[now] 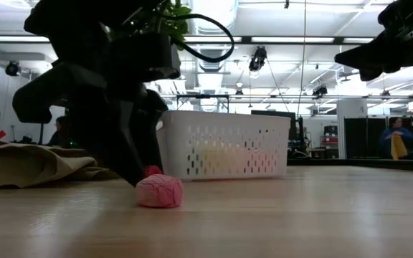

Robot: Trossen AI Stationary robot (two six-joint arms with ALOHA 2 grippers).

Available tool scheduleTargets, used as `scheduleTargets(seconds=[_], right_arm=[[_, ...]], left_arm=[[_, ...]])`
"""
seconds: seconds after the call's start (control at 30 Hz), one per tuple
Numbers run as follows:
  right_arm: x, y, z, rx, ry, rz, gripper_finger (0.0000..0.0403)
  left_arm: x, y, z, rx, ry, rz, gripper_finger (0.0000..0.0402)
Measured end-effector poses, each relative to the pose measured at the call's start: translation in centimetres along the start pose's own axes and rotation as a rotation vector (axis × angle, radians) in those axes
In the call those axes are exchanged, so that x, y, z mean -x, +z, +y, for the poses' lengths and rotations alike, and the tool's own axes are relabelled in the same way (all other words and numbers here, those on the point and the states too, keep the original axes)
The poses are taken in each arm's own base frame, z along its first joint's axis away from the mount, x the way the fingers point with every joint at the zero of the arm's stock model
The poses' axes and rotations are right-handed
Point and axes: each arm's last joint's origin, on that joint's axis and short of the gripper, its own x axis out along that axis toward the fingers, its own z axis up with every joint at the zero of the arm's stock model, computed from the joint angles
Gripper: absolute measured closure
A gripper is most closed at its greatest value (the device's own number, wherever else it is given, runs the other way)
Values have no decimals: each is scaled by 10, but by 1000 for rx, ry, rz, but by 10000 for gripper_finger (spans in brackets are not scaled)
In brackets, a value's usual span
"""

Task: Pick and placing Produce into tupperware
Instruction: Put the red raspberry into the bin

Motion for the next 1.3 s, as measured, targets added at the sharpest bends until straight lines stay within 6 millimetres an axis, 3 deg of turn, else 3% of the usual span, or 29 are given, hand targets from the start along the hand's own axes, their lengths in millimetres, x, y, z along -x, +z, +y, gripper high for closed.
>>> scheduleTargets(seconds=[0.43, 0.97, 1.3], right_arm=[[0, -1, 0, -1, 0, 7, 394], [-1, -1, 0, 0, 1, 12, 394], [-1, -1, 0, 0, 1, 12, 394]], left_arm=[[1, 1, -1, 6, -17, 1, 201], [0, 1, 2, 11, -4, -1, 292], [1, 2, 2, 11, 0, 5, 316]])
